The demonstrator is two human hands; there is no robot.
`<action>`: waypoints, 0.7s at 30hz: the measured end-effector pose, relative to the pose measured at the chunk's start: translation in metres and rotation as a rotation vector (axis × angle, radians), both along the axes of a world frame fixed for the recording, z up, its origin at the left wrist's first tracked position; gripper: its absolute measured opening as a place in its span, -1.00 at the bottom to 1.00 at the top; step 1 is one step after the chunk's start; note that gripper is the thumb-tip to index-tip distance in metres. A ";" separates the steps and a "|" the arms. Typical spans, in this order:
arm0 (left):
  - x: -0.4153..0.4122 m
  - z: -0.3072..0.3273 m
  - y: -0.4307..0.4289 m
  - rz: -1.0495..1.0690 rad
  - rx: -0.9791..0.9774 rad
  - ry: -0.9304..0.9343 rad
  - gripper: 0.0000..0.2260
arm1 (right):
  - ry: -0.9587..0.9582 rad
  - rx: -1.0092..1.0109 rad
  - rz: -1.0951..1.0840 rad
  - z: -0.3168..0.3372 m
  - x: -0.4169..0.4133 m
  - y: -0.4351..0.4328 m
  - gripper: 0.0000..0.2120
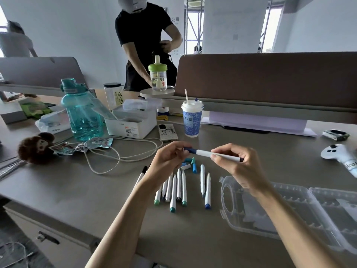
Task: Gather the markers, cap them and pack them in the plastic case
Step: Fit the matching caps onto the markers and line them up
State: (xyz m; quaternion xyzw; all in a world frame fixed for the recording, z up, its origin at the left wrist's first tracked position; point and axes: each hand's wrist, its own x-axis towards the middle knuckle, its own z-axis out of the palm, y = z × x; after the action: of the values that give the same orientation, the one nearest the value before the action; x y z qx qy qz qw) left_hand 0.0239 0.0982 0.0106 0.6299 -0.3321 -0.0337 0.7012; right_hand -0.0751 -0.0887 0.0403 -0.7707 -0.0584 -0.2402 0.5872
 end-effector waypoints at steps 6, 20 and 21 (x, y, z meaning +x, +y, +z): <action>-0.003 0.003 0.004 -0.104 -0.131 0.109 -0.82 | -0.013 0.221 0.010 -0.001 0.003 0.004 -0.81; -0.008 0.001 0.002 -0.005 -0.085 -0.032 -0.84 | 0.036 0.393 0.024 -0.008 0.004 0.022 -0.88; -0.008 0.001 0.002 0.015 -0.090 -0.045 -0.84 | 0.036 0.412 0.018 -0.008 0.005 0.025 -0.88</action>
State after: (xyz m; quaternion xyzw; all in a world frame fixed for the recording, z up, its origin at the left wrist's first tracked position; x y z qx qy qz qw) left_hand 0.0164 0.0998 0.0115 0.6009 -0.3443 0.0006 0.7213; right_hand -0.0703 -0.0637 0.0319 -0.6377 -0.0046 -0.2280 0.7357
